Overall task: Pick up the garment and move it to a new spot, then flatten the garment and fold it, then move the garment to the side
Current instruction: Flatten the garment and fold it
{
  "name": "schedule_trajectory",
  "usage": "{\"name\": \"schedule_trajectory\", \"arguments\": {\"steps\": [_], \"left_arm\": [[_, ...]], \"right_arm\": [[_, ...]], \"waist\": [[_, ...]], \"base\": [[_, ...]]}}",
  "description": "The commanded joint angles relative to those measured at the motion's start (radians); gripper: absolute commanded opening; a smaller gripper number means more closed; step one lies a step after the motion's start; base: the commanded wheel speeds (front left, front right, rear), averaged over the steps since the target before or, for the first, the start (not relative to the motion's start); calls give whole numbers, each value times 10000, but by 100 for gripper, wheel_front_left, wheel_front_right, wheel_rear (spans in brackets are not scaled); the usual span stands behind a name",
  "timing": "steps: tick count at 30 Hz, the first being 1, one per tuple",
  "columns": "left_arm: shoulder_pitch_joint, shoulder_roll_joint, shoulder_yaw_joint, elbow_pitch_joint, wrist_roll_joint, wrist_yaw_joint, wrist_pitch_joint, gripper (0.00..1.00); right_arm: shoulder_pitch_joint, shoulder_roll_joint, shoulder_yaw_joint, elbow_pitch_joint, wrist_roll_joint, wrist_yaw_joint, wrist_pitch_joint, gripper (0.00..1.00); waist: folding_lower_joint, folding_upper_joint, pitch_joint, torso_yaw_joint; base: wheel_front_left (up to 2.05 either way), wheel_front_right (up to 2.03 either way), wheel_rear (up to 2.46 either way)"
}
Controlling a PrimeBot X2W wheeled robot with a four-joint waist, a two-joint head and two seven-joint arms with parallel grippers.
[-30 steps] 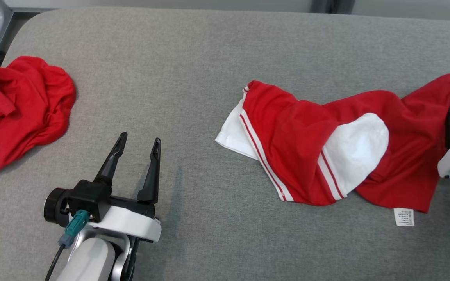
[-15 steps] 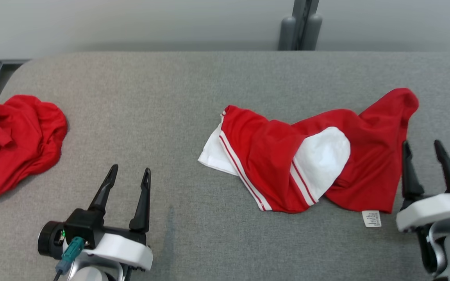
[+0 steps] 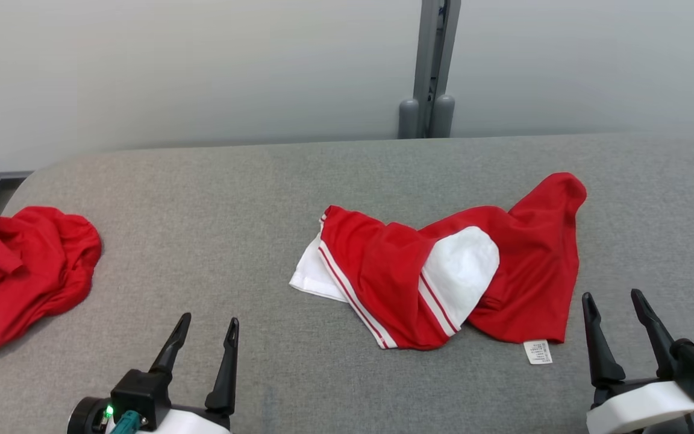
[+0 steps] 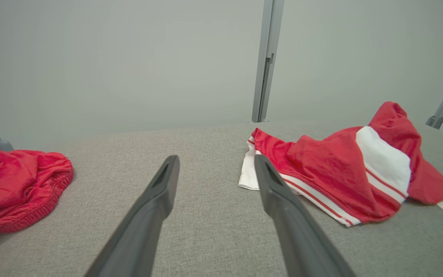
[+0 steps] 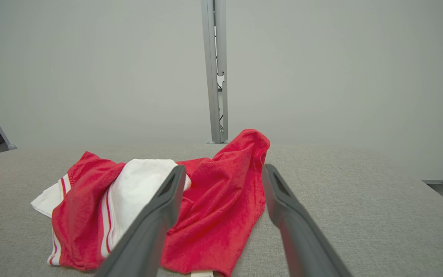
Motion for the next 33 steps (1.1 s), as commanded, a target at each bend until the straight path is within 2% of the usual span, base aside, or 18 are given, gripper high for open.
{"name": "schedule_trajectory", "arguments": {"steps": [1, 12, 17, 22, 25, 33], "left_arm": [[118, 63, -2, -87, 48, 99, 46, 100], [195, 133, -102, -256, 97, 309, 222, 100], [-149, 152, -244, -380, 185, 198, 280, 100], [-1037, -106, -863, -557, 304, -336, 604, 100], [-1796, -391, -1483, -549, 468, -799, 932, 100], [-3358, -1324, -3319, 419, 658, -2059, 2060, 100]], "right_arm": [[181, -8, -48, -209, -31, 1, 144, 100], [426, 55, -110, -616, -42, 1, 408, 100], [327, 61, -110, -712, -32, 1, 435, 100], [35, 63, -57, -836, -20, 1, 424, 100], [-144, 60, -30, -853, -15, 1, 403, 100], [-779, 54, 34, -791, -42, 1, 244, 100]], "waist": [[0, -1, -98, -76], [0, -1, -104, -27], [0, -1, 52, 36], [0, -1, 518, 57], [0, -1, 908, -24], [0, -1, 2026, -647]], "base": [[0, 0, 0], [0, 0, 0], [0, 0, 0], [0, 0, 0], [0, 0, 0], [0, 0, 0]]}}
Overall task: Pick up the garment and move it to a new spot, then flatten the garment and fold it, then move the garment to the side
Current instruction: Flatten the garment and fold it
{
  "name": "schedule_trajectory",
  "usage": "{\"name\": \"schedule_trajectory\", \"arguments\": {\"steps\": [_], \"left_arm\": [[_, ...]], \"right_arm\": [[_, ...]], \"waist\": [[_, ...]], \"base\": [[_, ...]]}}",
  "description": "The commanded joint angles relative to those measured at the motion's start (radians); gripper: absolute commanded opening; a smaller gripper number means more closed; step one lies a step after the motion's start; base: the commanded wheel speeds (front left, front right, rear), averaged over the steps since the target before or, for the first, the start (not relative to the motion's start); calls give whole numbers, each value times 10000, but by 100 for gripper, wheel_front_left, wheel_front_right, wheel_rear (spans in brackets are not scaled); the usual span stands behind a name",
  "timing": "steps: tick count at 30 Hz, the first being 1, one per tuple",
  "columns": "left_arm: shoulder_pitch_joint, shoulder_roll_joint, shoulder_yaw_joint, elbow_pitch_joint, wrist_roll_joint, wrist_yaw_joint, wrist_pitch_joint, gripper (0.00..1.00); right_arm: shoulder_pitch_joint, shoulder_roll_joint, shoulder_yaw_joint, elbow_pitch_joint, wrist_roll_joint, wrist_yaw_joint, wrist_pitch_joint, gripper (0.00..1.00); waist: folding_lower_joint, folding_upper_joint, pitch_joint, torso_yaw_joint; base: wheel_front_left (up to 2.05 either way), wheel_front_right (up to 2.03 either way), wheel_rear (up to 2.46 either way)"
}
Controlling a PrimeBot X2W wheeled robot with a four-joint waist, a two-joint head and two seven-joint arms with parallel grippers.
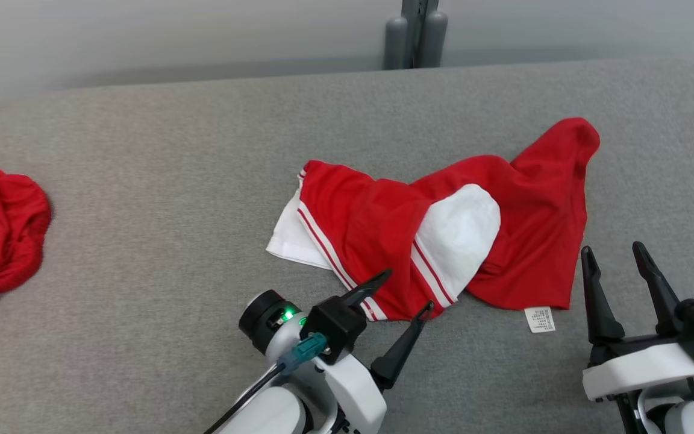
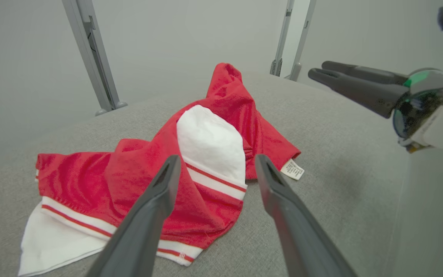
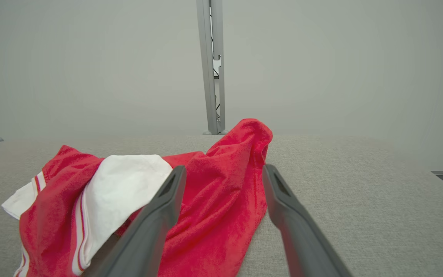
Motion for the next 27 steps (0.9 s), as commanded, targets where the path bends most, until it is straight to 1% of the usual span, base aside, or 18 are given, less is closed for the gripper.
{"name": "schedule_trajectory", "arguments": {"steps": [1, 6, 13, 15, 18, 19, 21, 22, 27], "left_arm": [[-285, -6, -114, 189, 17, -95, 81, 100], [-996, -205, -517, 1266, -69, -333, 244, 100], [-1749, -283, -708, 2619, -94, -352, 223, 100], [-1890, -305, -730, 3020, -139, -315, 279, 100], [-2015, -319, -768, 3447, -247, -384, 428, 100], [-2083, -323, -794, 3618, -281, -417, 491, 87], [-2198, -310, -799, 3916, -302, -419, 467, 14], [-2248, -271, -784, 4033, -242, -342, 387, 0], [-2367, -68, -693, 4262, 47, 61, -273, 0]], "right_arm": [[-166, -41, 3, 21, 41, 1, -97, 100], [-519, -42, 63, 137, 130, 1, -244, 100], [-813, -41, 151, 368, 290, 1, -471, 100], [-852, -41, 201, 443, 341, 1, -526, 100], [-861, -40, 281, 478, 471, 1, -559, 100], [-883, -41, 292, 463, 469, 1, -574, 100], [-900, -41, 297, 443, 513, 1, -608, 100], [-919, -43, 278, 426, 518, 1, -622, 100], [-918, -41, 157, 487, 496, 1, -648, 100]], "waist": [[0, 0, 449, -398], [0, 0, 998, -861], [0, 0, 1428, -1332], [0, 0, 1464, -1432], [0, 0, 1495, -1490], [0, 0, 1516, -1503], [0, 0, 1525, -1515], [0, 0, 1526, -1509], [0, 0, 1376, -1346]], "base": [[0, 0, 0], [0, 0, 0], [0, 0, 0], [0, 0, 0], [0, 0, 0], [0, 0, 0], [0, 0, 0], [0, 0, 0], [0, 0, 0]]}}
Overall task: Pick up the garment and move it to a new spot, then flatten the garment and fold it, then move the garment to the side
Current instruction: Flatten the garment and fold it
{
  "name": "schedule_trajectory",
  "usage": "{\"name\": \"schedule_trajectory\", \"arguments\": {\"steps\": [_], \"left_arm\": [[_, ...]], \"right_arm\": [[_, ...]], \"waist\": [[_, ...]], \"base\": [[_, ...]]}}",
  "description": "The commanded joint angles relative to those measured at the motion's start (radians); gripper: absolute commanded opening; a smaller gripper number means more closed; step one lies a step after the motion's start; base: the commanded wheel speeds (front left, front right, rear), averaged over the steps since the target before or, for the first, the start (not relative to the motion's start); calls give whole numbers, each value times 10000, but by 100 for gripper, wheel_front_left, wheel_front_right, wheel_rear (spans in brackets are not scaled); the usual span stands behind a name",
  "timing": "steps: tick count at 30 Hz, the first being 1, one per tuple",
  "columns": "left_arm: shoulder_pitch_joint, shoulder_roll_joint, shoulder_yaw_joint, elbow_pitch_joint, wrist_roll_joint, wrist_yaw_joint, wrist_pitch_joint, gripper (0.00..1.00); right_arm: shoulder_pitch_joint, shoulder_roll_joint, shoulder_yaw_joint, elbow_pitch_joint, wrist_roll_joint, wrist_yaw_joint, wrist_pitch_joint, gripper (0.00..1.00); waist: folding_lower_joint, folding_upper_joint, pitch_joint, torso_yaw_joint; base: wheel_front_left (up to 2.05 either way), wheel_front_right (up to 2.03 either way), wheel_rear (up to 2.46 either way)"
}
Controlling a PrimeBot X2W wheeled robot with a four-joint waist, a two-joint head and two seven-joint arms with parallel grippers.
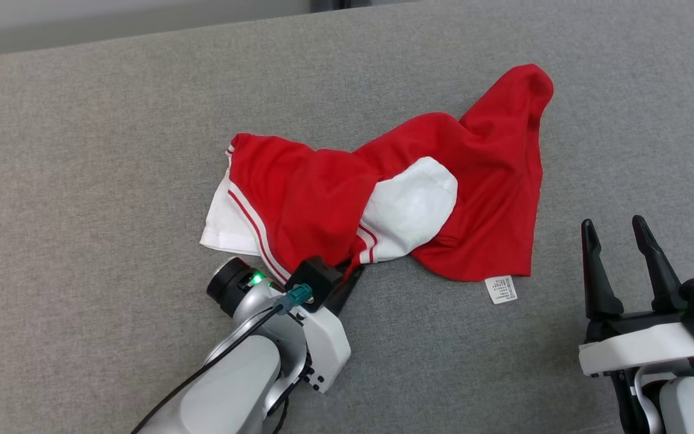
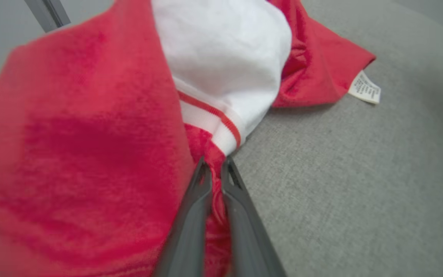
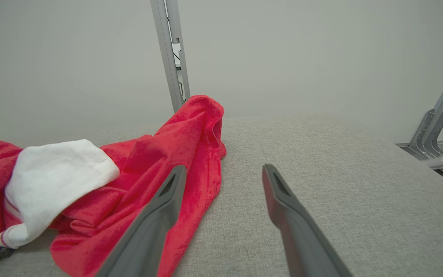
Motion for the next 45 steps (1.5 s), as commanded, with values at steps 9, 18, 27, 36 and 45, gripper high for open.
{"name": "schedule_trajectory", "arguments": {"steps": [9, 18, 27, 36, 45], "left_arm": [[825, 989, 579, -1645, -128, 727, -1003, 0], [2285, 2361, 1592, -4676, -565, 1724, -903, 0], [3457, 3205, 2322, -5832, -1145, 2328, -414, 0], [3958, 2726, 2785, -5013, -1869, 2566, -1079, 100], [4497, 2398, 3464, -4714, -1869, 3072, -2086, 100]], "right_arm": [[143, -41, -259, 108, 2, 1, -54, 100], [212, -42, -643, 31, -111, 1, 138, 100], [159, -42, -842, 36, -198, 1, 258, 100], [166, -44, -902, 33, -296, 1, 325, 100], [631, -41, -710, -100, -335, 1, 497, 100]], "waist": [[0, 0, -522, 524], [0, 0, -669, 1177], [0, 0, -780, 1457], [0, 0, -1021, 1388], [0, 0, -1705, 1387]], "base": [[0, 0, 0], [0, 0, 0], [0, 0, 0], [0, 0, 0], [0, 0, 0]]}}
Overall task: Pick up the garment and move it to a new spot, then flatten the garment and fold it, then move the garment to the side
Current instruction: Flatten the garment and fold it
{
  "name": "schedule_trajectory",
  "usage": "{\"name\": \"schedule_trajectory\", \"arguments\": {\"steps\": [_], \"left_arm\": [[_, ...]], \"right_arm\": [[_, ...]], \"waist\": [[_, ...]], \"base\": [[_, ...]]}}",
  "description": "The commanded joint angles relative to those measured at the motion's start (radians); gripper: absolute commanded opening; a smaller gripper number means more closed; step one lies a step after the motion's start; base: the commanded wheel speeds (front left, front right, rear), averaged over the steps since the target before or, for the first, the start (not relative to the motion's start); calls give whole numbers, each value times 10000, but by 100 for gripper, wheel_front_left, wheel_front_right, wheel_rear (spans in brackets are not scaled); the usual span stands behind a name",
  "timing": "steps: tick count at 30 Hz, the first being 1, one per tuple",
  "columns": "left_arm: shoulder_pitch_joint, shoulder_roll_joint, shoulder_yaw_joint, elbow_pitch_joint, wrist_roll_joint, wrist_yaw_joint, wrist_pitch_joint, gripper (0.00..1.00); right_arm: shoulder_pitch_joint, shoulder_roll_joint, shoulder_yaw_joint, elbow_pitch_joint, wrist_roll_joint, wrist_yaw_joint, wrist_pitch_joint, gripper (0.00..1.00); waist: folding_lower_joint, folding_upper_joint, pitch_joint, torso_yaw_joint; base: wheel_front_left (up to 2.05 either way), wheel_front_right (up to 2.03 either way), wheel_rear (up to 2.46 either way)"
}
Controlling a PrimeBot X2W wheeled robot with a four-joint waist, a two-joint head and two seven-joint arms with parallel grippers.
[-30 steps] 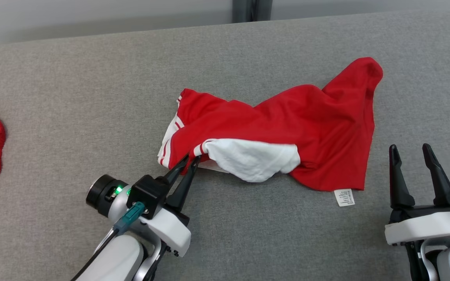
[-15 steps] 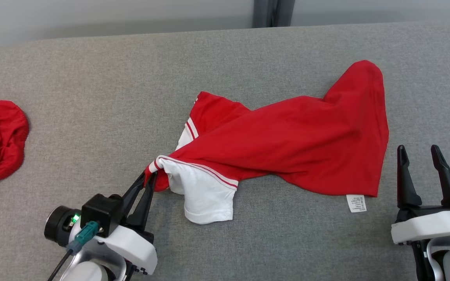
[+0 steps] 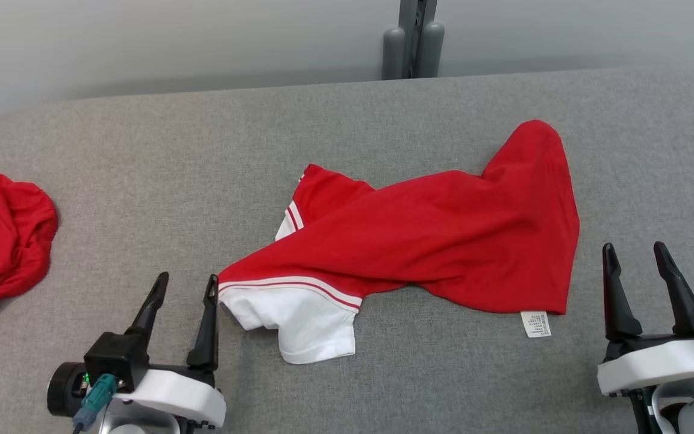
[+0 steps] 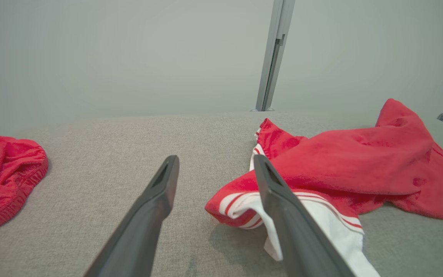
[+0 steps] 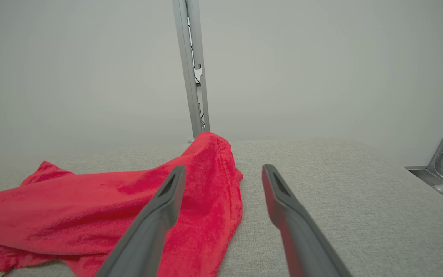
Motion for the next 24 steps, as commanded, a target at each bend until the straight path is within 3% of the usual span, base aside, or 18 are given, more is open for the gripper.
{"name": "schedule_trajectory", "arguments": {"steps": [1, 8, 24], "left_arm": [[68, 50, 131, -37, 85, 84, -84, 100], [383, 30, 857, -539, 550, 363, -168, 100], [2273, 93, 1533, -1084, 461, 140, -178, 100]], "right_arm": [[102, -44, 3, -62, -48, 1, 27, 100], [506, -44, 200, -285, -35, 1, 212, 100], [1501, -46, 506, -356, 50, 1, 458, 100]], "waist": [[0, 0, -141, 52], [0, 0, -714, 113], [0, 0, -1672, 39]], "base": [[0, 0, 0], [0, 0, 0], [0, 0, 0]]}}
